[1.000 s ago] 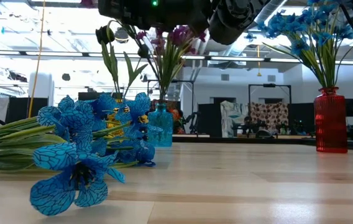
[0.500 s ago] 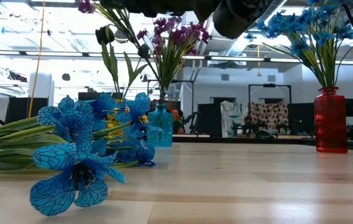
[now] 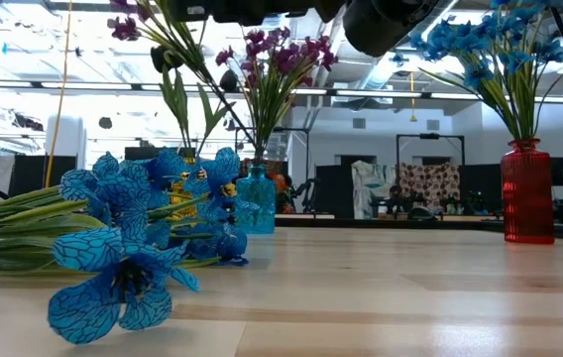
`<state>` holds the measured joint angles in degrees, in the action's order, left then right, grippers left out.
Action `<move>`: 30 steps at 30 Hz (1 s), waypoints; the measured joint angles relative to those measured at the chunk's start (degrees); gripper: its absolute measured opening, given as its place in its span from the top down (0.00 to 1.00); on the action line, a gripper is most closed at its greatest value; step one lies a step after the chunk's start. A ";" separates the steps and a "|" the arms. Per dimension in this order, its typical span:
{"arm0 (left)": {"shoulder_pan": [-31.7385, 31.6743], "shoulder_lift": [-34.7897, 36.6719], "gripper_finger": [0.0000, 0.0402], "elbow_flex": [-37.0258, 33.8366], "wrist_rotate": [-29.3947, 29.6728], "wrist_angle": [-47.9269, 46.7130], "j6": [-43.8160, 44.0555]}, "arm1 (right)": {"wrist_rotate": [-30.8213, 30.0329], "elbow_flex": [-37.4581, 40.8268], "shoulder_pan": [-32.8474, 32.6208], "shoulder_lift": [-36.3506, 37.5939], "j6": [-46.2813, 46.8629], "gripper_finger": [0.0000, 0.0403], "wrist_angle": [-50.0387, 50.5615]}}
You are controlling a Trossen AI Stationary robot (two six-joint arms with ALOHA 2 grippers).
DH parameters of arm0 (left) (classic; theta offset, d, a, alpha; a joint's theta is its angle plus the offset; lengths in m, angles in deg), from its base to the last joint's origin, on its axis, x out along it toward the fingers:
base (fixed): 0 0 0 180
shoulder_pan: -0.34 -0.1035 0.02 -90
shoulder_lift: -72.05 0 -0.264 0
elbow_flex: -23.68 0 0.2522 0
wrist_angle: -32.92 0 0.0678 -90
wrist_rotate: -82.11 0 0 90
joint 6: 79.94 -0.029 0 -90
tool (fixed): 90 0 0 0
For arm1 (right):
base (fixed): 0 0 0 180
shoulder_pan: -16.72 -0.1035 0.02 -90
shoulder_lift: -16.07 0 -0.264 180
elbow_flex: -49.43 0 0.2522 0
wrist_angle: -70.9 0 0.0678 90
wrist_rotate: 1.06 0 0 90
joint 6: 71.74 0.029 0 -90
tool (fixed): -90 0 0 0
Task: Sort flowers into vase by color
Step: Put the violet flower into the blue vase
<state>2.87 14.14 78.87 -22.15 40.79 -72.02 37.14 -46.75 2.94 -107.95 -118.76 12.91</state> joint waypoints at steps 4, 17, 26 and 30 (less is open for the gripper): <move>0.00 0.00 0.41 -0.01 0.02 0.08 0.00 | -0.06 0.00 0.57 0.00 0.00 0.89 1.22; 0.02 -0.02 0.41 -0.02 0.00 1.77 -1.33 | -4.95 -0.02 1.11 0.00 -0.02 0.69 2.79; 0.02 -0.02 0.41 -0.01 -3.09 7.46 -1.20 | -5.49 -0.02 0.93 0.00 -0.01 0.51 2.72; 0.02 -0.02 0.41 0.00 -3.10 7.38 -0.74 | -7.62 -0.02 0.31 0.37 -0.02 0.49 2.84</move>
<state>2.89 14.12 78.87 -25.25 48.17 -72.76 29.52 -46.77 3.25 -107.59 -118.79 15.74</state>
